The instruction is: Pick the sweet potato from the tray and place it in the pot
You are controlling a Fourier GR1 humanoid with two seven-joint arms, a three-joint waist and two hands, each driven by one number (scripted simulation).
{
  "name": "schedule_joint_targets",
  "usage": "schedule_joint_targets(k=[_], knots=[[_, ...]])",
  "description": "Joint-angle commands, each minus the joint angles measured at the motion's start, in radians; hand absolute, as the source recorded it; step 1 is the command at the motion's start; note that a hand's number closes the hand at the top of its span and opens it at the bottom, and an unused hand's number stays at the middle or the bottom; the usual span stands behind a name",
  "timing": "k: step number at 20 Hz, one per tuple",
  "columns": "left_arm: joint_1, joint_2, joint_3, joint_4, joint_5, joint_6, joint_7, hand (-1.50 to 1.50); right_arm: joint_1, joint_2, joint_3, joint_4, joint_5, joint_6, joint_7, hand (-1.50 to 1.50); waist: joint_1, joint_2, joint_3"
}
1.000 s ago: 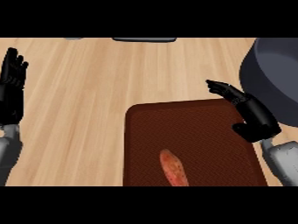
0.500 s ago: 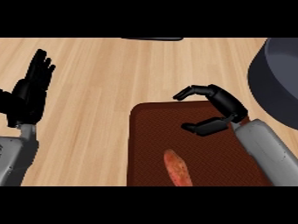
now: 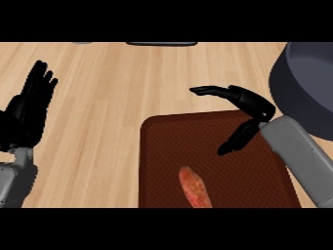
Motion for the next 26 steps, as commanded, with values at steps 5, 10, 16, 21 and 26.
schedule_joint_targets(k=[5, 10, 16, 21, 26], knots=[[-0.019, 0.023, 0.019, -0.026, 0.004, -0.003, 0.058, 0.00, -0.160, -0.082, 0.190, -0.125, 0.160, 0.185, 0.149, -1.50, -0.007, -0.007, -0.002], [0.054, 0.010, 0.015, -0.051, -0.030, 0.021, 0.031, 0.00, -0.116, -0.107, 0.309, -0.346, 0.254, 0.201, 0.300, -1.50, -0.030, -0.013, -0.002], [0.011, 0.017, 0.051, -0.053, -0.019, -0.010, 0.056, 0.00, -0.042, -0.051, 0.335, -0.454, 0.318, 0.256, 0.464, -1.50, -0.027, -0.006, -0.001], [0.094, -0.019, 0.058, -0.084, -0.033, -0.033, 0.029, 0.00, 0.088, -0.113, 0.261, -0.603, 0.346, 0.344, 0.484, -1.50, -0.025, -0.005, -0.001], [0.058, -0.053, 0.047, -0.082, -0.080, -0.015, 0.059, 0.00, 0.151, -0.030, 0.263, -0.671, 0.416, 0.392, 0.584, -1.50, -0.025, -0.004, -0.001]])
